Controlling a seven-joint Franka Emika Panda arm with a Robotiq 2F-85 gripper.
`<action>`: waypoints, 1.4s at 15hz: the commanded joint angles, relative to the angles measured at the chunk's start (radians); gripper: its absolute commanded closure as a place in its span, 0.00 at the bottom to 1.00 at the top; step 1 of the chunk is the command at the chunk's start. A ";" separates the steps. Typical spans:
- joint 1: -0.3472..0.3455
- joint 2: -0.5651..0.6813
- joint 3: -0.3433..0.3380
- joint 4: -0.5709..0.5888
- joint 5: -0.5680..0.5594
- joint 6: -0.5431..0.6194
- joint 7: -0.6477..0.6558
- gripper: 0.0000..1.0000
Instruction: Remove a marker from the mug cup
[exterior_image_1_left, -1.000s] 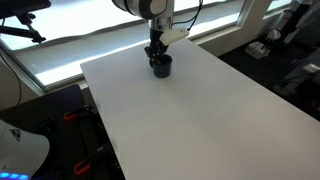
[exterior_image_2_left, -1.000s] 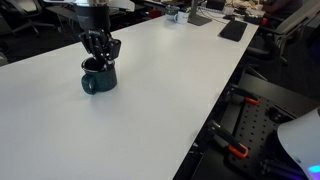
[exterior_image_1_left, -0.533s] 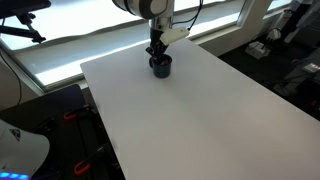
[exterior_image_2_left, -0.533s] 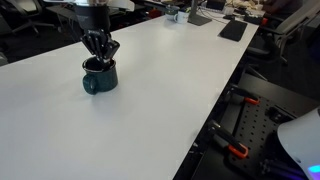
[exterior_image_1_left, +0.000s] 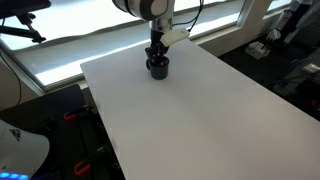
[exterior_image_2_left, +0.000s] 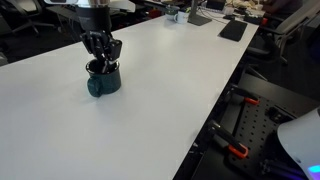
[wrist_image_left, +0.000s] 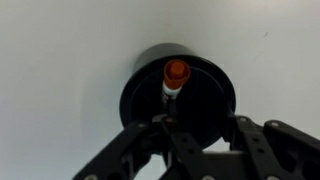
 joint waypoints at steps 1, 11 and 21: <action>0.012 -0.018 -0.015 -0.009 -0.019 0.001 0.022 0.28; 0.007 -0.038 -0.032 -0.033 -0.019 0.011 0.034 0.00; 0.007 -0.041 -0.045 -0.039 -0.020 0.016 0.037 0.31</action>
